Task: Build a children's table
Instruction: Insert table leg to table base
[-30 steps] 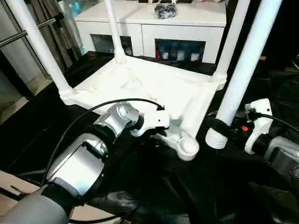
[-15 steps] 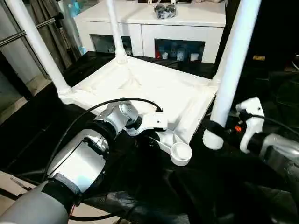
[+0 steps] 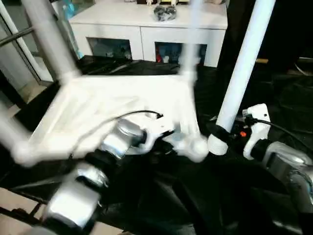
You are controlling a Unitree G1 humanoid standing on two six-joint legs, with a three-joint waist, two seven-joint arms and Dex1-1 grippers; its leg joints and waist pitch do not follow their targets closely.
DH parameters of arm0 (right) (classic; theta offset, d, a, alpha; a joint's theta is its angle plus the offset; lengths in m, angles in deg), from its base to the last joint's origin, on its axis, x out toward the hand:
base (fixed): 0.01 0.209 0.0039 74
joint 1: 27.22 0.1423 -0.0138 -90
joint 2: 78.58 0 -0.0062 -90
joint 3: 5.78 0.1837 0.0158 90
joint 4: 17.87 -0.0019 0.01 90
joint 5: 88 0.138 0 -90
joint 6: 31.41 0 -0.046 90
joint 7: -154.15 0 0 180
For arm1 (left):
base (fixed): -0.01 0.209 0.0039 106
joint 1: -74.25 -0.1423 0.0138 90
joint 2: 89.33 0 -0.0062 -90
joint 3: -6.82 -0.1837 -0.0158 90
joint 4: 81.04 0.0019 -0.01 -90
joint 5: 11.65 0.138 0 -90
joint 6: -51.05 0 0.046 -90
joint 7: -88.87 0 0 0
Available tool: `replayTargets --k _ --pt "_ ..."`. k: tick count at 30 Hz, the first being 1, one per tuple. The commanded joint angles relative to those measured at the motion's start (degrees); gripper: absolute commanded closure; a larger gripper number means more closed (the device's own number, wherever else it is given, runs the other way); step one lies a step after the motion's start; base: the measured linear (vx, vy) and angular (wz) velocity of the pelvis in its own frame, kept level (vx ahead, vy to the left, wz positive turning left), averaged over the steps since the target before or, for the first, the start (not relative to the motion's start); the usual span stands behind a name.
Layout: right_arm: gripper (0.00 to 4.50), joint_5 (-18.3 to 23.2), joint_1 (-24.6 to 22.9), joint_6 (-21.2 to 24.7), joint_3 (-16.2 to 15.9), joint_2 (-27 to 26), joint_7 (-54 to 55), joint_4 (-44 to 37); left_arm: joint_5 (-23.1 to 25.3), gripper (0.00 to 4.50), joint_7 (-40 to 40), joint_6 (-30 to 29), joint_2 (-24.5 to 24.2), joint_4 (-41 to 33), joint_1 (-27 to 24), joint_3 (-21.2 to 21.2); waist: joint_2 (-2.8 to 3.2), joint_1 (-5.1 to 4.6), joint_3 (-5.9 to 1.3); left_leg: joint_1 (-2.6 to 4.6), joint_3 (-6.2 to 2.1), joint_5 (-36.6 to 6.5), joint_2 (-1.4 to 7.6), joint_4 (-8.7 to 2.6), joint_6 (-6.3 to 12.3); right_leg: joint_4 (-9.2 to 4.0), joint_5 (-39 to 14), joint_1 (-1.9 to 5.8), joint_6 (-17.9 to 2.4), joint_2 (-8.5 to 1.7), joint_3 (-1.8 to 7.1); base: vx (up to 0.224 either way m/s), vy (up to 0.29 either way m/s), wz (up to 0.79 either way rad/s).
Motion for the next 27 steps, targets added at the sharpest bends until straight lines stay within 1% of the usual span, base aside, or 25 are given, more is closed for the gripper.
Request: replayTargets --k 1,2,3,4,5,6,7,8,9,10,11,12,13,14,15,16,17,18,19,22,23,24,25,26,27 --pt "2.61 -0.7 0.6 -0.7 0.3 -0.1 0.6 0.1 -0.6 4.33 3.6 -2.5 -0.6 -0.6 -3.1 1.8 -2.17 0.46 -3.23 0.10 -0.90 -8.5 1.60 -4.21 3.29 -5.53 -18.1 3.02 -10.1 -4.21 1.85 0.000 0.000 0.00" --pt "2.62 -0.8 0.6 -0.7 0.2 -0.3 0.6 0.2 -0.5 4.37 3.6 -3.5 -0.6 -2.1 -3.9 1.6 -2.13 0.38 -3.31 -0.03 -0.91 -7.9 1.55 -4.23 3.38 -5.52 -17.4 3.11 -9.7 -4.21 1.81 0.000 0.000 0.00" --pt "2.62 -0.8 0.6 -0.7 0.2 -0.4 0.7 0.2 -0.5 4.46 3.6 -4.0 -0.5 -2.9 -4.4 1.5 -1.96 0.46 -3.43 0.15 -0.95 -7.7 1.69 -4.24 3.35 -5.44 -16.8 3.06 -9.8 -4.31 1.86 0.000 0.000 0.00" --pt "2.62 -1.0 0.6 -0.8 0.1 -0.5 0.7 0.3 -0.2 4.49 3.5 -4.3 -0.5 -4.8 -5.6 1.0 -2.03 0.40 -3.44 0.31 -0.86 -7.6 1.75 -4.21 3.58 -5.53 -16.0 2.87 -10.0 -4.26 1.98 0.000 0.000 0.00" --pt "2.62 -1.0 0.6 -0.8 0.1 -0.5 0.8 0.3 -0.1 4.50 3.4 -4.2 -0.5 -5.9 -6.2 0.7 -2.06 0.41 -3.46 0.28 -0.77 -7.4 1.65 -4.16 3.75 -5.59 -15.6 2.83 -10.1 -4.22 2.01 0.000 0.000 0.00" --pt "2.62 -1.3 0.6 -1.0 -0.1 -0.5 0.9 0.4 0.5 4.50 2.9 -3.3 -0.8 -8.5 -7.8 -0.4 -2.04 0.53 -3.58 0.44 -0.68 -7.0 1.72 -4.07 3.91 -5.54 -14.7 2.82 -10.4 -4.28 2.11 0.000 0.000 0.00" --pt "2.62 -1.3 0.6 -1.0 -0.1 -0.5 0.9 0.4 0.5 4.50 2.9 -3.3 -0.8 -8.5 -7.8 -0.4 -1.96 0.59 -3.56 0.31 -0.73 -6.6 1.74 -4.13 4.09 -5.47 -14.2 2.90 -10.5 -4.32 2.09 0.000 0.000 0.00" --pt "2.62 -1.5 0.6 -1.2 -0.2 -0.5 1.0 0.4 1.0 4.50 3.0 -1.7 -1.2 -10.3 -8.8 -1.1 -1.96 0.73 -3.70 0.26 -0.69 -6.0 1.72 -4.05 4.37 -5.38 -13.1 2.93 -10.3 -4.25 2.09 0.000 0.000 0.00" --pt "2.62 -1.6 0.6 -1.3 -0.2 -0.5 1.0 0.5 1.3 4.50 3.3 -1.1 -1.6 -11.6 -9.4 -1.5 -2.00 0.71 -3.61 0.20 -0.63 -5.9 1.67 -4.10 4.45 -5.40 -13.0 2.86 -10.3 -4.14 2.09 0.000 0.000 0.00" --pt "2.62 -1.6 0.6 -1.3 -0.2 -0.5 1.0 0.5 1.3 4.50 3.3 -1.0 -1.6 -11.8 -9.5 -1.6 -1.84 0.90 -3.73 0.26 -0.63 -5.7 1.67 -4.04 4.45 -5.31 -12.3 2.85 -10.2 -4.18 2.10 0.000 0.000 0.00" --pt "2.62 -1.7 0.6 -1.3 -0.2 -0.5 1.0 0.5 0.8 4.50 2.4 0.3 -1.9 -12.9 -10.1 -1.9 -1.78 0.92 -3.74 0.18 -0.66 -5.5 1.66 -4.08 4.41 -5.21 -11.8 2.92 -10.2 -4.15 2.05 0.000 0.000 0.00" --pt "2.62 -1.8 0.7 -1.5 -0.3 -0.3 0.9 0.4 0.5 4.03 1.0 2.4 -2.5 -13.5 -10.4 -2.4 -1.67 0.94 -3.75 0.19 -0.69 -5.5 1.69 -4.11 4.39 -5.23 -11.7 2.90 -10.2 -4.19 2.04 0.000 0.000 0.00" --pt "2.62 -2.0 0.6 -1.6 -0.3 -0.2 0.7 0.4 0.3 3.92 0.8 3.2 -2.8 -13.6 -10.3 -2.2 -1.69 0.90 -3.77 0.18 -0.67 -5.6 1.64 -4.10 4.35 -5.24 -11.4 2.85 -10.1 -4.09 2.03 0.000 0.000 0.00" --pt "2.62 -2.2 0.6 -1.8 -0.4 0.0 0.5 0.4 -0.1 3.92 0.5 3.1 -3.1 -14.0 -10.3 -1.8 -1.58 0.97 -3.74 0.41 -0.65 -6.3 1.74 -4.14 4.07 -5.27 -11.7 2.72 -10.2 -4.12 2.04 0.000 0.000 0.00" --pt "2.62 -2.3 0.6 -1.9 -0.4 0.0 0.5 0.4 -0.1 3.86 0.3 3.0 -3.2 -14.1 -10.3 -1.7 -1.49 1.02 -3.78 0.42 -0.64 -6.4 1.74 -4.12 3.96 -5.20 -11.5 2.75 -10.3 -4.15 2.09 0.000 0.000 0.00" --pt "2.62 -2.3 0.7 -1.9 -0.4 0.0 0.5 0.5 -0.3 3.57 0.1 2.5 -3.6 -14.5 -10.3 -1.5 -1.52 0.97 -3.81 0.33 -0.72 -6.2 1.80 -4.18 3.80 -5.03 -10.3 2.82 -10.5 -4.07 2.07 0.000 0.000 0.00" --pt "2.62 -2.4 0.8 -1.9 -0.4 -0.1 0.4 0.4 0.0 3.57 0.4 2.5 -3.9 -14.8 -10.4 -1.5 -1.53 0.91 -3.74 0.35 -0.73 -6.5 1.79 -4.22 3.71 -4.97 -9.6 2.79 -10.7 -4.04 2.04 0.000 0.000 0.00" --pt "2.62 -2.4 0.8 -1.9 -0.4 -0.1 0.4 0.4 0.0 3.46 0.5 2.4 -4.0 -14.8 -10.3 -1.4 -1.55 0.89 -3.74 0.39 -0.72 -6.7 1.78 -4.22 3.68 -4.95 -9.6 2.80 -10.8 -4.06 2.04 0.000 0.000 0.00" --pt "2.62 -2.3 1.1 -2.2 -0.3 -0.3 0.2 0.3 0.3 3.46 1.6 2.0 -4.4 -14.6 -10.1 -0.8 -1.52 0.86 -3.70 0.42 -0.68 -7.1 1.75 -4.21 3.58 -5.01 -10.1 2.79 -11.0 -4.10 2.04 0.000 0.000 0.00" --pt "2.62 -2.1 1.6 -2.3 -0.3 -0.6 -0.1 0.3 0.2 3.46 1.4 2.3 -5.0 -14.7 -10.2 -0.5 -1.58 0.83 -3.55 0.42 -0.66 -7.7 1.71 -4.28 3.32 -5.24 -12.0 2.76 -10.6 -4.15 2.08 0.000 0.000 0.00" --pt "2.62 -0.3 3.2 -2.2 1.2 -2.5 0.6 0.5 0.5 3.46 0.9 2.3 -6.2 -14.8 -10.6 -0.7 -1.98 0.78 -3.54 0.40 -0.69 -8.0 1.71 -4.35 3.22 -5.19 -13.1 2.79 -10.4 -4.26 2.06 0.000 0.000 0.00" --pt "2.62 -0.2 3.6 -2.5 1.2 -2.7 0.4 0.6 0.6 3.46 1.0 2.3 -6.4 -14.7 -10.7 -0.6 -1.85 0.67 -3.53 0.29 -0.75 -8.2 1.65 -4.39 3.09 -5.16 -13.9 2.79 -10.2 -4.29 2.00 0.000 0.000 0.00" --pt "2.62 -0.4 3.7 -2.8 1.1 -2.6 0.3 0.6 0.6 3.46 1.0 2.5 -6.6 -14.6 -10.8 -0.6 -1.75 0.54 -3.44 0.23 -0.79 -8.3 1.68 -4.48 2.85 -5.38 -15.4 2.79 -9.5 -4.25 1.93 0.000 0.000 0.00" --pt "2.62 -0.3 3.9 -2.9 1.1 -2.7 0.3 0.6 0.5 3.46 1.0 2.5 -6.6 -14.5 -10.8 -0.5 -1.71 0.59 -3.42 0.65 -0.69 -8.8 1.80 -4.40 2.58 -5.59 -16.1 2.44 -9.2 -4.19 2.08 0.000 0.000 0.00" --pt "2.62 -0.3 4.1 -3.0 1.1 -2.9 0.3 0.6 0.2 3.46 0.9 2.4 -6.6 -14.5 -10.9 -0.4 -1.71 0.61 -3.44 0.75 -0.66 -8.7 1.82 -4.38 2.49 -5.54 -15.8 2.40 -9.3 -4.18 2.15 0.000 0.000 0.00"
